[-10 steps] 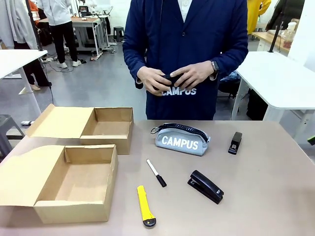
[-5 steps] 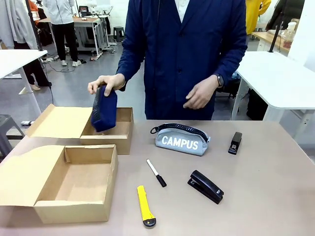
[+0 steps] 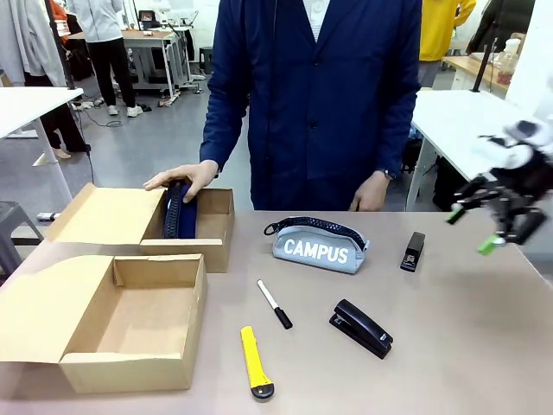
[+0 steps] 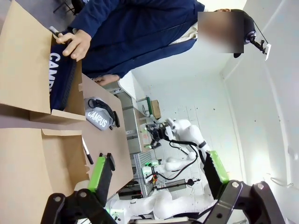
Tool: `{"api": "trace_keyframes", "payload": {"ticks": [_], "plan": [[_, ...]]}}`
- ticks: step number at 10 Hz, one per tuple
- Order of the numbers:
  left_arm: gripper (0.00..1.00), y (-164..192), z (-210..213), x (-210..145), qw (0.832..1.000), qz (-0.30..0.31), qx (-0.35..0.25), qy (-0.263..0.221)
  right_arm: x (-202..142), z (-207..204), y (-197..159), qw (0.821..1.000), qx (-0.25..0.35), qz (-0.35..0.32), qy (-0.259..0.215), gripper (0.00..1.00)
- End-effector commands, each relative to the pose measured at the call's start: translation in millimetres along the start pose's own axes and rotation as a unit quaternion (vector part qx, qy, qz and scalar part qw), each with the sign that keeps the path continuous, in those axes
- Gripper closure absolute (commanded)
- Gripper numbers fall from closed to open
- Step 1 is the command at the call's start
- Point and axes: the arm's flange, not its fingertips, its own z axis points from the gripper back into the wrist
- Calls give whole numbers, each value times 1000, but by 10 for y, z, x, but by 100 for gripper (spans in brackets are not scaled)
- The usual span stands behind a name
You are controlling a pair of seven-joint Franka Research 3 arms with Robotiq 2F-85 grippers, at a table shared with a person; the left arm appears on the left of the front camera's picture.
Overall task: Place items inside the box.
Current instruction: Pick up a Pencil pouch or Stapler and place it inside the Mailer Box closest to the robot.
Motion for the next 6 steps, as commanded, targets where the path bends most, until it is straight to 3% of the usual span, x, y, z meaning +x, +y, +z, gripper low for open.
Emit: {"api": "trace_keyframes", "payload": {"ticks": [1,4,6], "plan": [[0,-25,8,-6,1000,-6,-5,1,-116,-115,-441,998,-11,46,44,0],[0,-25,8,-6,1000,-6,-5,1,-187,-470,-972,989,9,96,111,0],[0,-25,8,-6,1000,-6,-5,1,-360,-630,-1218,985,32,119,122,0]]}}
